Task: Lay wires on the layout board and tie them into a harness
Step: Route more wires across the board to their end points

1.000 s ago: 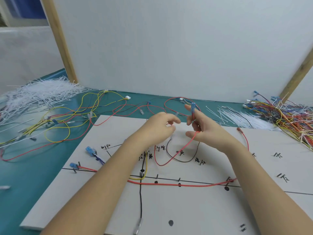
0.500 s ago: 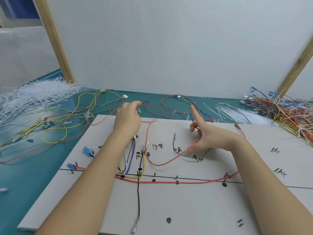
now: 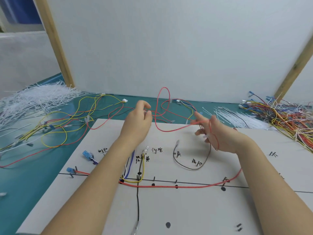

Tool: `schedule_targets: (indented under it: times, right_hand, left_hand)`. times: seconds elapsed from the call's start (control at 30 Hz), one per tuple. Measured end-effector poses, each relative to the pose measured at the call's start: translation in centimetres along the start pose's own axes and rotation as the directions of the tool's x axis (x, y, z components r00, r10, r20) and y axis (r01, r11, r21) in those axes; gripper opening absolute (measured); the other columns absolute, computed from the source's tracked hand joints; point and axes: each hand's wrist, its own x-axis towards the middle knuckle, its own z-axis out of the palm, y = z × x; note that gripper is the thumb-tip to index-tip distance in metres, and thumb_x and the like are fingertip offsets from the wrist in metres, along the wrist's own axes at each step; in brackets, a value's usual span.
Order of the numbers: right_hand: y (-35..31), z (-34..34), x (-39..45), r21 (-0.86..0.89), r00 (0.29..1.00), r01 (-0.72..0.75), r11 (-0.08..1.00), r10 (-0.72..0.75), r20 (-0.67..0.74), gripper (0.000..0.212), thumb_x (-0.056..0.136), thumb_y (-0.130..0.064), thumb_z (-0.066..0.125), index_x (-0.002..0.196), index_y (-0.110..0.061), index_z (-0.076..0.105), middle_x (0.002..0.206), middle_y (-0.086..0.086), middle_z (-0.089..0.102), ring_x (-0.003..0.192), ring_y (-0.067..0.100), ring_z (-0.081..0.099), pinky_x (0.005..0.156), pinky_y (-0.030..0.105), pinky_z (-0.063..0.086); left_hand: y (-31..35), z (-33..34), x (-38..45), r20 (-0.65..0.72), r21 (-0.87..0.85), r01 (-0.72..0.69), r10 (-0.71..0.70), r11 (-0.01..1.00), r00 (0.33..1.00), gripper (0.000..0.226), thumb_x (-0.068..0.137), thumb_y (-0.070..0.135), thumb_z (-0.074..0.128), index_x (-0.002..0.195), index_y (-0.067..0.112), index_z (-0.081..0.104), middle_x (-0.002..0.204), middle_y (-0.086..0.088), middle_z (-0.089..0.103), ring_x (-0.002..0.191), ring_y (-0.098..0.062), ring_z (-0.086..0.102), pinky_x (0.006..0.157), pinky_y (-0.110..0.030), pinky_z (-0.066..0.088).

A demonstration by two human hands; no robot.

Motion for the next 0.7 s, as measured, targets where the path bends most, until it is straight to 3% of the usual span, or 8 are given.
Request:
schedule_targets:
  times: [0.07,0.13,0.23,0.33,0.4,0.5,0.6,0.7]
  right_hand:
    - [-0.2,0.4,0.8,0.013,0.931,0.166,0.986,-0.152,-0.33,0.033,0.093,-0.051,0.038,0.108,-0.035,0.062,0.104,-0.013,0.056,0.081,0.002,0.047,0.069,0.019,0.034]
    - [-0.3,0.5,1.3,-0.229,0.694,0.273,0.934,-0.356,-0.626,0.028,0.097,-0.017,0.037,0.092,-0.022,0.064,0.087,-0.016,0.058,0.074,-0.007,0.049,0.065,0.015,0.035]
    - [0.1,0.6,1.1,-0.515,0.53,0.232,0.825,-0.551,-0.644,0.021,0.098,-0.007,0.035,0.096,-0.01,0.055,0.084,-0.01,0.057,0.064,0.006,0.042,0.062,0.023,0.027]
    - [-0.4,1.3,0.8,-0.597,0.54,0.303,0.743,-0.65,-0.535,0.011,0.098,-0.005,0.035,0.103,-0.015,0.038,0.092,-0.013,0.062,0.057,0.004,0.043,0.056,0.026,0.027]
    - [-0.9,2.1,0.6,-0.605,0.587,0.355,0.713,-0.674,-0.449,0.017,0.098,-0.007,0.038,0.103,-0.02,0.029,0.094,-0.022,0.062,0.059,-0.006,0.048,0.056,0.017,0.032]
    - [-1.2,3.8,0.2,-0.615,0.641,0.451,0.647,-0.714,-0.281,0.018,0.095,-0.006,0.048,0.099,-0.023,0.042,0.096,-0.023,0.064,0.077,-0.01,0.058,0.069,0.009,0.041]
    - [-1.5,5.2,0.2,-0.701,0.643,0.494,0.515,-0.758,-0.104,0.008,0.087,-0.007,0.062,0.091,-0.013,0.066,0.084,-0.008,0.064,0.08,0.02,0.06,0.073,0.031,0.047]
    - [-1.7,5.6,0.2,-0.67,0.672,0.533,0.517,-0.739,-0.036,0.004,0.083,-0.008,0.067,0.086,-0.008,0.069,0.083,-0.003,0.061,0.076,0.007,0.052,0.07,0.02,0.039]
  left_hand:
    - [0.5,0.2,-0.3,0.014,0.02,-0.033,0.033,0.999,0.999,0.014,0.093,0.014,0.041,0.107,0.013,0.045,0.078,-0.004,0.063,0.074,-0.025,0.052,0.068,-0.036,0.041]
    - [0.5,0.4,-0.5,0.032,0.094,-0.09,0.087,0.992,0.996,0.018,0.092,0.012,0.042,0.11,0.011,0.046,0.082,-0.001,0.063,0.08,-0.026,0.054,0.071,-0.037,0.042]
    - [0.4,0.3,-0.6,-0.018,0.183,-0.12,0.126,0.976,0.992,0.016,0.09,0.008,0.043,0.105,0.01,0.049,0.082,-0.003,0.061,0.078,-0.028,0.051,0.066,-0.036,0.038]
    - [0.7,0.1,-0.6,-0.006,0.12,-0.135,0.137,0.984,0.991,0.01,0.088,0.009,0.046,0.092,0.014,0.054,0.07,0.004,0.055,0.068,-0.02,0.048,0.063,-0.033,0.035]
    - [1.3,0.3,-1.0,0.085,-0.039,-0.134,0.137,0.99,0.987,0.011,0.089,0.012,0.05,0.085,0.019,0.056,0.069,0.009,0.059,0.064,-0.013,0.051,0.064,-0.026,0.038]
    - [2.1,1.0,-1.6,0.185,-0.182,-0.123,0.157,0.976,0.97,0.014,0.093,0.018,0.051,0.08,0.022,0.057,0.068,0.008,0.063,0.06,-0.007,0.05,0.059,-0.018,0.037]
    - [2.3,1.1,-1.8,0.258,-0.216,-0.114,0.17,0.97,0.951,0.018,0.091,0.03,0.057,0.078,0.017,0.057,0.065,0.001,0.059,0.057,-0.006,0.045,0.057,-0.021,0.036]
    - [2.3,1.2,-1.9,0.264,-0.165,-0.133,0.174,0.977,0.949,0.03,0.09,0.036,0.057,0.078,0.008,0.056,0.068,-0.016,0.058,0.062,-0.021,0.049,0.062,-0.032,0.038]
